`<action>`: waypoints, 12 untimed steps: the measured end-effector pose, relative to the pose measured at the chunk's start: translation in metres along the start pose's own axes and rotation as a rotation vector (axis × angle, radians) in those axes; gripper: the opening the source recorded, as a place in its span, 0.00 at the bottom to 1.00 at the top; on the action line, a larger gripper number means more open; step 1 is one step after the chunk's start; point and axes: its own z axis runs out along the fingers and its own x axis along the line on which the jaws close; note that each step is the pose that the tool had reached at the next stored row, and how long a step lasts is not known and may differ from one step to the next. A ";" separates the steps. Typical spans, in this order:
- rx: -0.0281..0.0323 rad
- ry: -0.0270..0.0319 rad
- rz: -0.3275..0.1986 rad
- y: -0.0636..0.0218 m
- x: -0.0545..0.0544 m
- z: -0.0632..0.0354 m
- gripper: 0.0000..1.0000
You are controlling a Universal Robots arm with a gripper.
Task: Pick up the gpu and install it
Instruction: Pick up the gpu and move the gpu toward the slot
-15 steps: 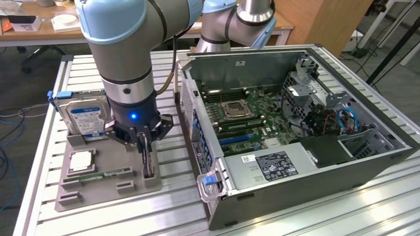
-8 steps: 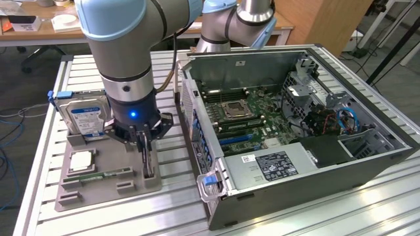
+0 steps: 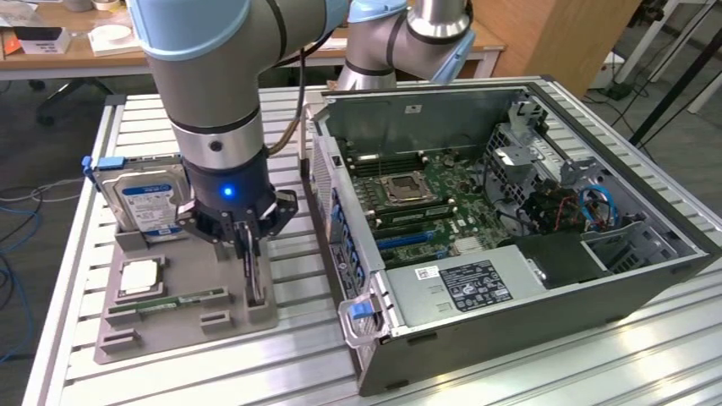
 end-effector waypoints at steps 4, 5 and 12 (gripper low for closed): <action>0.0000 0.0000 0.000 0.0001 0.000 -0.0037 0.26; 0.0001 0.0000 0.000 0.0002 0.000 -0.0046 0.26; 0.0000 0.0000 0.000 0.0005 0.000 -0.0109 0.26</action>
